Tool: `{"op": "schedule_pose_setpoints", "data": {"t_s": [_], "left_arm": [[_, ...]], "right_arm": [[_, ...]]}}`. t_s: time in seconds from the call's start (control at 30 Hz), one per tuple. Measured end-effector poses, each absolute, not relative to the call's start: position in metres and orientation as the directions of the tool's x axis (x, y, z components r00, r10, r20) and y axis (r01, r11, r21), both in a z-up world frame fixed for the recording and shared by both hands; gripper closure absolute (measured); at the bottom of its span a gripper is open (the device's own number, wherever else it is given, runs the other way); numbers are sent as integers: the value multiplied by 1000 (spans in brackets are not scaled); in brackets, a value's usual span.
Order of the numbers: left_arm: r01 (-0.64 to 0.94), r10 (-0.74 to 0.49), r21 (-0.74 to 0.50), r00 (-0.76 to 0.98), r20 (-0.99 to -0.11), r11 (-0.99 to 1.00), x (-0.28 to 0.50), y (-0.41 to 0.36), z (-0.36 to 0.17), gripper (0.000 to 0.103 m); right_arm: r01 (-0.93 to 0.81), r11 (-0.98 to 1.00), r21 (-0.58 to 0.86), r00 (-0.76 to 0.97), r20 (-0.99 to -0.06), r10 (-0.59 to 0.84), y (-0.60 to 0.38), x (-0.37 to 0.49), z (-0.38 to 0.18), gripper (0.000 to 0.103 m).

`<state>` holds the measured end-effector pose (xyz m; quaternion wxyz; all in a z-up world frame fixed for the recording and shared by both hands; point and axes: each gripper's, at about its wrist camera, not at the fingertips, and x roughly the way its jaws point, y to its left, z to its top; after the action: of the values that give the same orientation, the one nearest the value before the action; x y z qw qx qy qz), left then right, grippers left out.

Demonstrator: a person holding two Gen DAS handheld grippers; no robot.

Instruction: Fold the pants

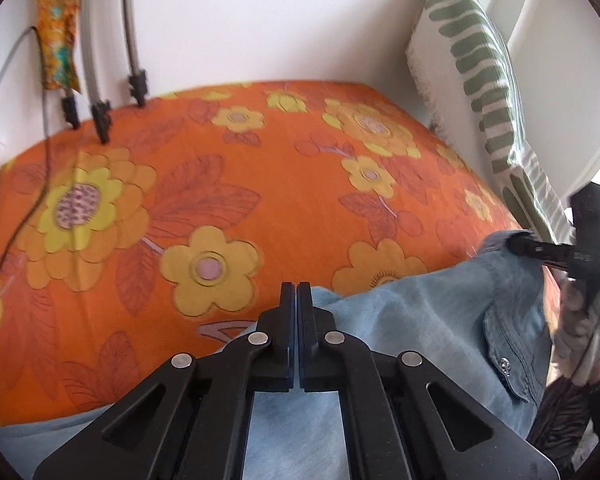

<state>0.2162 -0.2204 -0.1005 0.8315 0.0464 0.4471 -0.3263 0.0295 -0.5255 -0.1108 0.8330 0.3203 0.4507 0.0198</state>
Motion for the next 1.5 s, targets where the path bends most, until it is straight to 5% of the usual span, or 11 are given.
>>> {"op": "schedule_pose_setpoints", "data": {"t_s": [0.13, 0.27, 0.33, 0.4, 0.53, 0.63, 0.67, 1.03, 1.2, 1.5], "left_arm": [[577, -466, -173, 410, -784, 798, 218, -216, -101, 103], [545, -458, -183, 424, -781, 818, 222, -201, -92, 103], [526, -446, -175, 447, -775, 832, 219, -189, -83, 101], [509, -441, -175, 465, -768, 842, 213, -170, -70, 99], [448, -406, -162, 524, -749, 879, 191, -117, -43, 96], [378, -351, -142, 575, -739, 915, 169, -67, -27, 85], [355, -331, -132, 588, -738, 926, 161, -54, -24, 78], [-19, -80, -125, 673, -736, 992, 67, 120, -20, 78], [-187, 33, -123, 662, -749, 975, 30, 189, -34, 63], [-483, 154, -230, 632, -760, 845, -21, 324, -56, 62]], "right_arm": [[278, 781, 560, 661, -702, 267, -533, 10, -90, 86], [324, 834, 446, 592, -784, 189, -524, 22, -102, 87], [336, 838, 430, 571, -800, 182, -526, 29, -110, 83], [330, 855, 400, 544, -821, 174, -527, 36, -113, 64], [349, 865, 360, 578, -809, 104, -532, 29, -97, 62], [323, 882, 342, 612, -786, 81, -527, 24, -80, 62], [310, 883, 352, 624, -776, 90, -523, 24, -75, 62], [89, 899, 429, 650, -709, 274, -442, 42, -38, 59], [-59, 900, 431, 615, -695, 373, -379, 55, -20, 55], [-339, 851, 402, 474, -708, 523, -244, 74, -7, 51]]}}
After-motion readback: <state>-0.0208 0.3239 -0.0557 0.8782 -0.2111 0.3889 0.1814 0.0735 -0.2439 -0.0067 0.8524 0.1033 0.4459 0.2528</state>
